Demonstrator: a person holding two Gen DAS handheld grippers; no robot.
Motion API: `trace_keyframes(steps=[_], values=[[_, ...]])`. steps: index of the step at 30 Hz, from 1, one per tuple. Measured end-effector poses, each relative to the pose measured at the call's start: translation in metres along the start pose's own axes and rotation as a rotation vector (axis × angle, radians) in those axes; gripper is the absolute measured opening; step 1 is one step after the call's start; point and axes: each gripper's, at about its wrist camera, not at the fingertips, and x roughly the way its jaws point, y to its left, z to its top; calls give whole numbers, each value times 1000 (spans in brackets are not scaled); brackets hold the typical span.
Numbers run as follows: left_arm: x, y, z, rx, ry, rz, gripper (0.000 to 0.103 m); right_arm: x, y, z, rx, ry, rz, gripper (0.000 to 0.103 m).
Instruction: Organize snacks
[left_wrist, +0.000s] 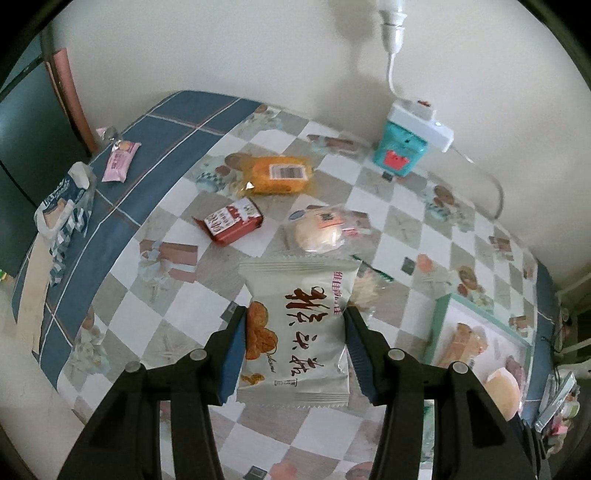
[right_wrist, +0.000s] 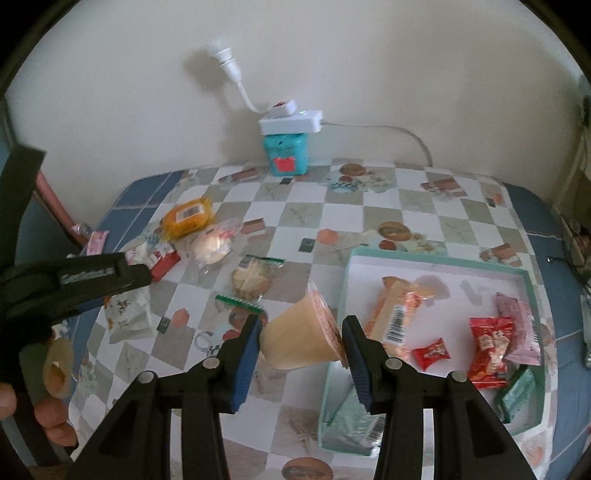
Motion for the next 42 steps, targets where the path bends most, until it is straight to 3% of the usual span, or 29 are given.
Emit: trace_keyframes(steps=[11,24,29,42], values=[[-6,-41,-15,63,4,-39,53,-19,-84,4,155,-41,-78,48],[-8,-122,-50,230,33,-124,53,-40,-188,-7,348,-61,-195,48],[-4,-162,-72,323,64,-169,53,-40,-207,-13,380,-40,-225,48],[30,-211,-110,481,141,-147,54,-5,-199,-24,368,104,-191,48]])
